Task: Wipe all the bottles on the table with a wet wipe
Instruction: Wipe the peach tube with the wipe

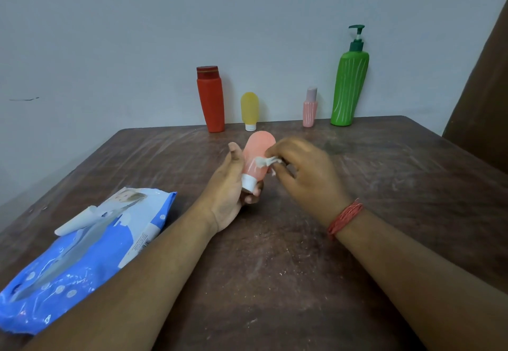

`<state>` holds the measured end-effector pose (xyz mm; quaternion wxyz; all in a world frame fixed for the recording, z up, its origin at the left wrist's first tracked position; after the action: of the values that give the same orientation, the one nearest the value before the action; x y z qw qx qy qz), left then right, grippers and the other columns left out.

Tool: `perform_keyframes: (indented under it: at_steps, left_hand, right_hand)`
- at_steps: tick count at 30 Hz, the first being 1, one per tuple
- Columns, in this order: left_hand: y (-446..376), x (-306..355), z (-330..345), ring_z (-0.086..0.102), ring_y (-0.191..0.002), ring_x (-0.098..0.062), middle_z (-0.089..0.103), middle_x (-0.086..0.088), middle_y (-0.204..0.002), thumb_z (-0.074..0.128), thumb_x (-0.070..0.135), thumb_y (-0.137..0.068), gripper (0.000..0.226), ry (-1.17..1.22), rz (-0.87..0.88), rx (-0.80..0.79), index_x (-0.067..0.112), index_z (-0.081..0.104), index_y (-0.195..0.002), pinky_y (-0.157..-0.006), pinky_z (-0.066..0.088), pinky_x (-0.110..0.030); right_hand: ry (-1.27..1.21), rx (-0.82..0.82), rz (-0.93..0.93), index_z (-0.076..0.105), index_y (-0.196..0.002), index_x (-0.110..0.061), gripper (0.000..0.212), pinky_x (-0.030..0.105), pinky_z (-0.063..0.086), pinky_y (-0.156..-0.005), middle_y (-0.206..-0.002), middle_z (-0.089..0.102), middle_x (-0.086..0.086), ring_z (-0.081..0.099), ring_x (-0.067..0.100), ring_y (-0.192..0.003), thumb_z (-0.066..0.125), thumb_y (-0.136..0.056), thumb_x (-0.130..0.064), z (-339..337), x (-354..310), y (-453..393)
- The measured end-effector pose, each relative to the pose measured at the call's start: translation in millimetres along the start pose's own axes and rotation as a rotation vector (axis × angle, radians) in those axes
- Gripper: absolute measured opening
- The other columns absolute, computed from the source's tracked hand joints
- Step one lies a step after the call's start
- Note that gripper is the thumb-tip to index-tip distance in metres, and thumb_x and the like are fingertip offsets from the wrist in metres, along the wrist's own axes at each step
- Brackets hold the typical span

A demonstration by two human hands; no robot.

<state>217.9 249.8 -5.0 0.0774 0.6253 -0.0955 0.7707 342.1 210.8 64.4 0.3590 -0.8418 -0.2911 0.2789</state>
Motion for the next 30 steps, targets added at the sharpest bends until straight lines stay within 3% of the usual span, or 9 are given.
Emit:
perform_keyframes:
  at_steps: [2,6,10,14,19,22,25,30]
  left_hand:
    - [0,-2,1,0.049,-0.055,-0.012,0.061,-0.004,-0.074,0.030,0.069,-0.089,0.077,0.025,-0.008,-0.001,0.010,0.047,-0.136,-0.045,0.034,-0.023]
    - [2,0,-4,0.049,-0.053,-0.011,0.063,-0.005,-0.072,0.027,0.062,-0.099,0.065,0.065,-0.027,0.045,0.011,0.050,-0.133,-0.045,0.032,-0.023]
    - [1,-2,-3,0.047,-0.054,-0.013,0.059,-0.006,-0.075,0.031,0.062,-0.097,0.068,0.073,-0.042,0.049,0.010,0.044,-0.139,-0.043,0.032,-0.023]
    - [2,-2,-6,0.047,-0.053,-0.012,0.063,-0.005,-0.073,0.028,0.061,-0.099,0.066,0.068,-0.047,0.075,0.009,0.050,-0.133,-0.045,0.030,-0.024]
    - [0,-2,-3,0.048,-0.055,-0.013,0.059,-0.005,-0.074,0.034,0.067,-0.088,0.078,0.056,-0.035,0.053,0.008,0.047,-0.138,-0.044,0.036,-0.024]
    - [0,-3,-2,0.048,-0.057,-0.014,0.062,-0.007,-0.075,0.026,0.065,-0.097,0.072,0.067,-0.050,0.038,0.006,0.055,-0.127,-0.048,0.035,-0.025]
    - [1,-3,-2,0.053,-0.059,-0.015,0.065,-0.008,-0.078,0.023,0.063,-0.100,0.065,0.083,-0.063,0.049,0.011,0.060,-0.116,-0.051,0.035,-0.027]
    - [3,-3,-1,0.057,-0.064,-0.015,0.066,-0.004,-0.078,0.024,0.061,-0.102,0.066,0.088,-0.069,0.053,0.010,0.056,-0.128,-0.051,0.039,-0.026]
  right_hand:
    - [0.015,0.023,0.010,0.069,-0.097,-0.011,0.018,0.025,0.046,-0.080,-0.096,0.066,0.000,0.059,0.015,-0.091,0.069,-0.083,0.000,-4,0,-1]
    - [0.016,-0.175,-0.210,0.070,-0.101,-0.010,0.021,0.023,0.043,-0.089,-0.101,0.067,0.002,0.057,0.015,-0.099,0.070,-0.082,0.000,17,-21,6]
    - [0.058,0.006,-0.076,0.069,-0.100,-0.009,0.022,0.028,0.045,-0.086,-0.099,0.067,0.002,0.056,0.016,-0.096,0.068,-0.081,0.003,0,0,-2]
    - [0.028,-0.160,-0.210,0.069,-0.100,-0.010,0.021,0.022,0.042,-0.089,-0.099,0.067,0.002,0.057,0.016,-0.098,0.070,-0.081,0.001,14,-18,5]
    - [0.058,-0.026,-0.068,0.069,-0.099,-0.010,0.020,0.021,0.042,-0.087,-0.098,0.067,0.001,0.059,0.018,-0.095,0.068,-0.082,0.001,0,1,-2]
    - [0.034,-0.161,-0.151,0.068,-0.100,-0.011,0.019,0.018,0.039,-0.088,-0.100,0.067,0.000,0.058,0.016,-0.097,0.068,-0.083,-0.001,13,-12,3]
    - [-0.006,-0.189,-0.199,0.069,-0.101,-0.010,0.021,0.017,0.040,-0.088,-0.100,0.069,0.002,0.058,0.015,-0.096,0.070,-0.082,-0.001,12,-16,4]
    - [0.022,-0.232,-0.298,0.072,-0.099,-0.008,0.023,0.009,0.035,-0.092,-0.101,0.071,0.000,0.058,0.013,-0.097,0.069,-0.080,0.004,16,-21,7]
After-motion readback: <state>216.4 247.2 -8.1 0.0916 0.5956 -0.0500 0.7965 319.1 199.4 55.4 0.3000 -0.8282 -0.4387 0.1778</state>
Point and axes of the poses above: each hand's wrist, its own y-axis away from the middle knuckle, its own z-axis out of the palm, x = y × z, the point moved 8 cm from there along -y, towards the middle knuckle
